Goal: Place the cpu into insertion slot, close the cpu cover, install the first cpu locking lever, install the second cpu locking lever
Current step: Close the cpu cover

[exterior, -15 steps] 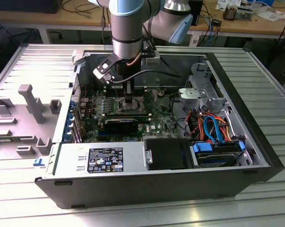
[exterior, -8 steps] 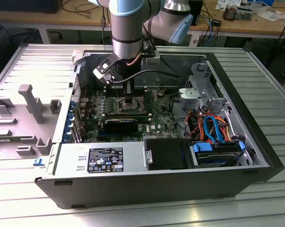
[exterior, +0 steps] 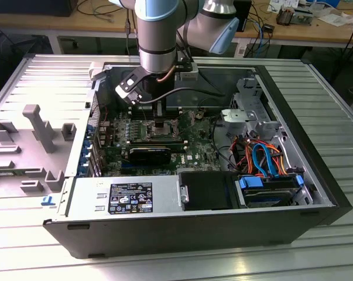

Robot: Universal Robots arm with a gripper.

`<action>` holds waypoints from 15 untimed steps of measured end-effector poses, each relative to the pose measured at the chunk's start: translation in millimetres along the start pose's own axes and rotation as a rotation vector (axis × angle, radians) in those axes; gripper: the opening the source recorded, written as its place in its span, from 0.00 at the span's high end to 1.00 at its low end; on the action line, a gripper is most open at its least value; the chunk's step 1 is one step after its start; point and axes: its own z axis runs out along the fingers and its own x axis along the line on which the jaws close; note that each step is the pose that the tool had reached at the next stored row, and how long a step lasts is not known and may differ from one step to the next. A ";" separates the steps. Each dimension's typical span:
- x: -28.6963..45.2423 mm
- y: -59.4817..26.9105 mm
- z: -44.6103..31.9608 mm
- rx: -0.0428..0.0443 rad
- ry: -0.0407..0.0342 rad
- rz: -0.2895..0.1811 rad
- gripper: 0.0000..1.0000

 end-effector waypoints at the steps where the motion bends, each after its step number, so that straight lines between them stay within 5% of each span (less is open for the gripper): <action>1: 0.0 0.0 0.0 -0.0001 0.0010 0.000 0.89; 15: -0.1 0.1 -3.1 -0.0001 0.0035 0.000 0.89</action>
